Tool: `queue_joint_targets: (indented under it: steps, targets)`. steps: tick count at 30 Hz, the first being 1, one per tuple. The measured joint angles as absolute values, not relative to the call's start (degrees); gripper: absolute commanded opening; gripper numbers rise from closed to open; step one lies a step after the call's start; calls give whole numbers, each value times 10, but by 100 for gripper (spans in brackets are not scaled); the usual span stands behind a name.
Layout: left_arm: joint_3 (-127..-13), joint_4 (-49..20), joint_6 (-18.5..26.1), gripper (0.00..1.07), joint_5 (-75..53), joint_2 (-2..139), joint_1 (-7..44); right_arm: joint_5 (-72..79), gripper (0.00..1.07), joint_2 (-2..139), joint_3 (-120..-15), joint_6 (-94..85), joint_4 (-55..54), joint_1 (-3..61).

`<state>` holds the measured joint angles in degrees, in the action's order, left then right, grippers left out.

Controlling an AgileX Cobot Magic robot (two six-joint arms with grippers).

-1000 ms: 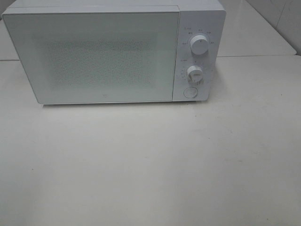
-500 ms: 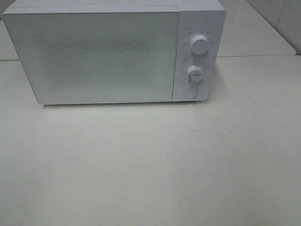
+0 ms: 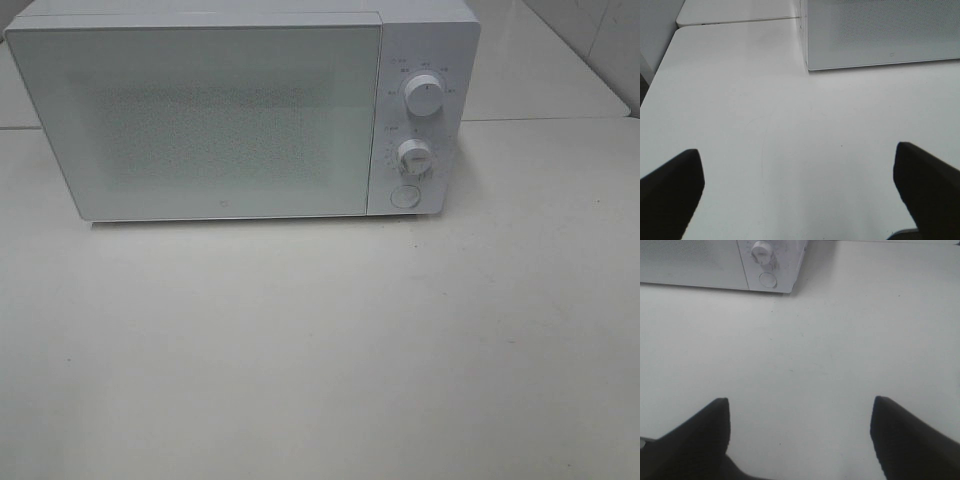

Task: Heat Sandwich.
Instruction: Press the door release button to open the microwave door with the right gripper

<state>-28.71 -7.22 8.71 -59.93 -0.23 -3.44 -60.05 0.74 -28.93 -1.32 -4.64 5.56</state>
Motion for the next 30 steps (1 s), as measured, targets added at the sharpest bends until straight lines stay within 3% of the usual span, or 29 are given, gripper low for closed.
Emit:
queue_joint_targets:
  steps: [6,23,30]
  targets:
    - [-287,-72,87,98,-599,-2,-34,-600,75,-2,-289,-13,-46,28]
    - [-287,-72,87,98,-599,-2,-34,-597,75,-2,-293,-9,-48,25]
    - [-287,-72,87,98,-599,-2,-34,-529,75,-2,-301,0,-49,25]
